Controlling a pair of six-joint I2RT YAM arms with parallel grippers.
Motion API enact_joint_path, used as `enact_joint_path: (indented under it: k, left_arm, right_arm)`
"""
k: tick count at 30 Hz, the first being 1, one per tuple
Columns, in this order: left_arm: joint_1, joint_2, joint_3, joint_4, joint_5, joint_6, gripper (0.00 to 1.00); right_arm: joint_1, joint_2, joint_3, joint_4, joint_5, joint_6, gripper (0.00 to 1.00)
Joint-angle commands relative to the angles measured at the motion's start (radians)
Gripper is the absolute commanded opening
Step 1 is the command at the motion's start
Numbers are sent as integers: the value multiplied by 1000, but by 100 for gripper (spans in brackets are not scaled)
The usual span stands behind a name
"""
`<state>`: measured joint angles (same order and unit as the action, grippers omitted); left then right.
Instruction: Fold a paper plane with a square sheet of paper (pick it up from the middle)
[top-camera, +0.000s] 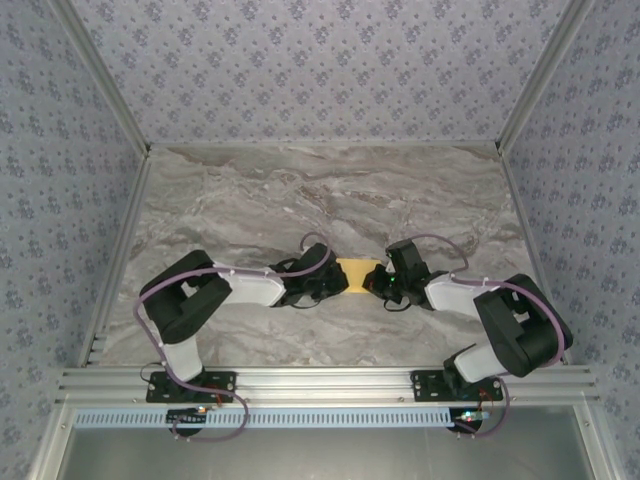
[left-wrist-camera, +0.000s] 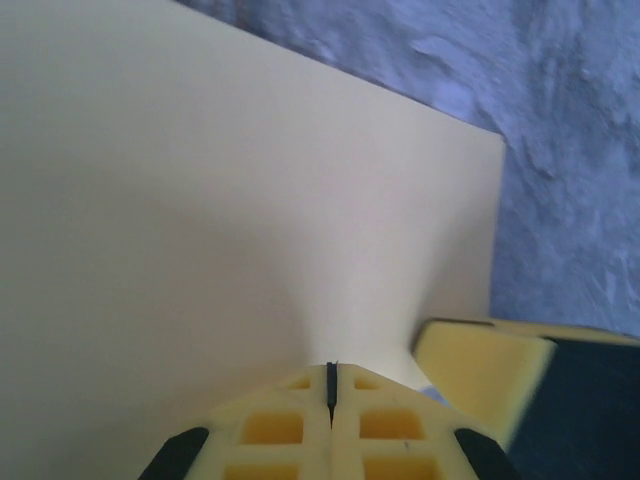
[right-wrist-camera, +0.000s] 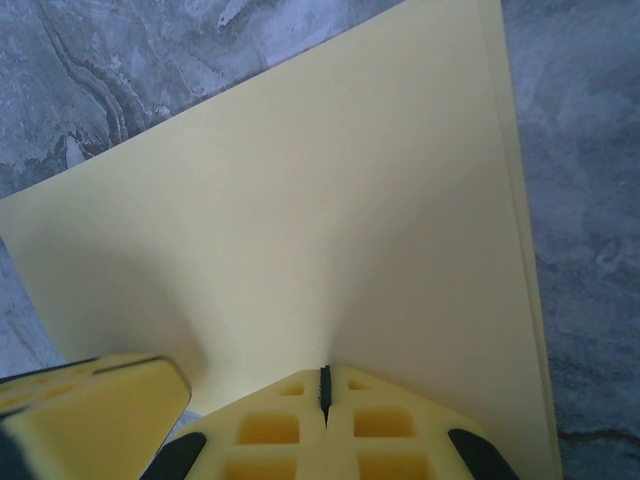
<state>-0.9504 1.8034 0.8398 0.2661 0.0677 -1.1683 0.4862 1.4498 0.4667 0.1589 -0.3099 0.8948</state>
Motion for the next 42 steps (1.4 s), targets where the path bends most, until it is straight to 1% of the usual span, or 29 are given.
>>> enact_joint_path:
  k: [1,8,15,19,28,32,36,39,40,42]
  left_arm:
    - [-5,21,-19,33,-62,-47,0]
    - [-13,18,-100,59,-96,-98,0]
    - [-10,-18,-199,62,-158,-130,0]
    - [15,-48,-246,62,-168,-137,0]
    - [113,-159,-344,-9,-190,-113,0]
    - [114,-199,-355,-44,-202,-102,0]
    - [127,-260,-327,-102,-206,-51,0]
    - [165,-325,-252,-210,-183,44,0]
    - [180,-348,-220,-257,-176,80,3]
    - [217,-387,-155,-336,-154,155,12]
  right_arm:
    - [-1,46,-41,-80,63,4,0]
    - [-3,66,-58,-116,106,-4,0]
    - [-6,113,-66,-177,171,-2,0]
    - [-15,125,-69,-196,193,0,0]
    - [-37,126,-71,-205,190,-19,0]
    - [-39,126,-61,-203,179,-26,0]
    - [-36,99,-21,-209,151,-58,0]
    - [-25,51,53,-240,117,-119,0]
    - [-15,36,92,-263,106,-144,0]
    - [14,18,173,-312,111,-189,0]
